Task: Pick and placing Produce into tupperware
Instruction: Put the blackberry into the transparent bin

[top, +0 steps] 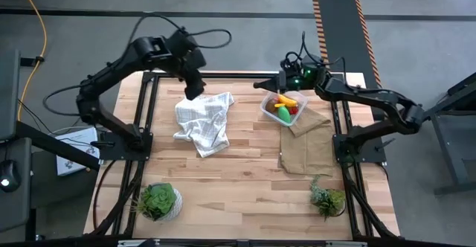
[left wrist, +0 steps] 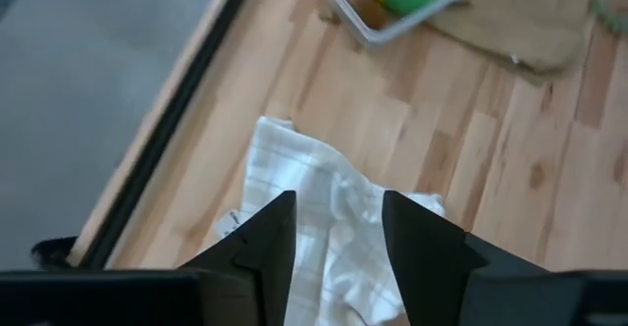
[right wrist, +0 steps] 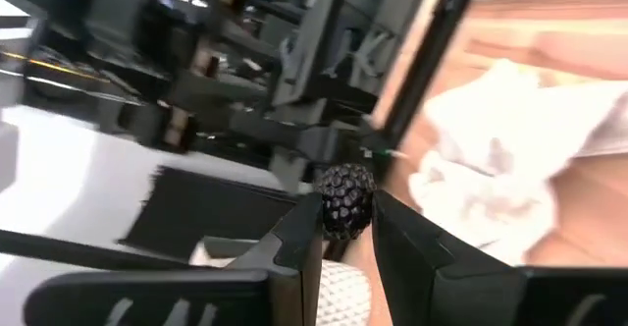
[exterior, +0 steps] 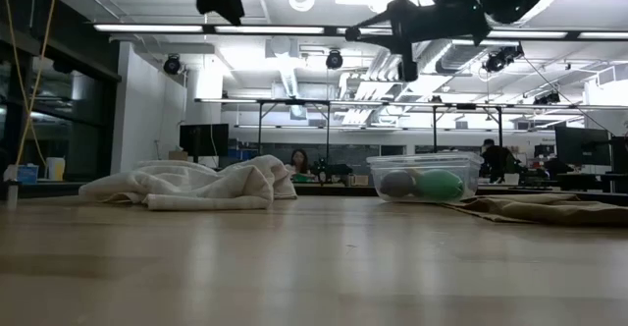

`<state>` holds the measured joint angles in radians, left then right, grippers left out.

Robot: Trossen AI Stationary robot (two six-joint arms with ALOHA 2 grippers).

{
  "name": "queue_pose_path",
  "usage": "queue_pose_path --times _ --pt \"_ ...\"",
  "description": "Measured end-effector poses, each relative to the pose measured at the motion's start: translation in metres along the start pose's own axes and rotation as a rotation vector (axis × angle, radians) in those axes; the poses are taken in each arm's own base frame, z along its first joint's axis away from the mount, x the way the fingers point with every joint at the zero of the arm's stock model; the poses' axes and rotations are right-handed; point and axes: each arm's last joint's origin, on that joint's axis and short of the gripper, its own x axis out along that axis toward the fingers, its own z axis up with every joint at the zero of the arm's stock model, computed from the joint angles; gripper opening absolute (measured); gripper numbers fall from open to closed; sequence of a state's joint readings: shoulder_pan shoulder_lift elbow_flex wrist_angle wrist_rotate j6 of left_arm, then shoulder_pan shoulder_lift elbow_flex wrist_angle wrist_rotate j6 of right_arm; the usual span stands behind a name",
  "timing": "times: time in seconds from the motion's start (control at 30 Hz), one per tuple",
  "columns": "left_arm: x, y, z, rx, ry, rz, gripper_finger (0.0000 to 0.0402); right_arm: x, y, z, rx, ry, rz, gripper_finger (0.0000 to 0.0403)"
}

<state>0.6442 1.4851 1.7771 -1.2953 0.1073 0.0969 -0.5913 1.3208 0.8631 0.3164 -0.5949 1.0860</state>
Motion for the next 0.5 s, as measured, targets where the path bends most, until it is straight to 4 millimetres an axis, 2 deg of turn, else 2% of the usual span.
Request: queue_pose_path --times 0.2,0.33,0.5 --pt "-0.029 0.007 -0.011 -0.084 -0.078 0.037 0.0134 -0.007 0.006 -0.001 -0.05 0.026 -0.135 0.0066" --pt "-0.041 0.008 -0.017 -0.096 -0.107 0.062 0.0134 -0.008 0.027 0.006 -0.193 0.089 -0.306 0.0051" --pt "-0.043 0.007 -0.019 -0.105 -0.1 0.062 0.0134 -0.013 0.048 0.017 -0.323 0.18 -0.48 0.0046"
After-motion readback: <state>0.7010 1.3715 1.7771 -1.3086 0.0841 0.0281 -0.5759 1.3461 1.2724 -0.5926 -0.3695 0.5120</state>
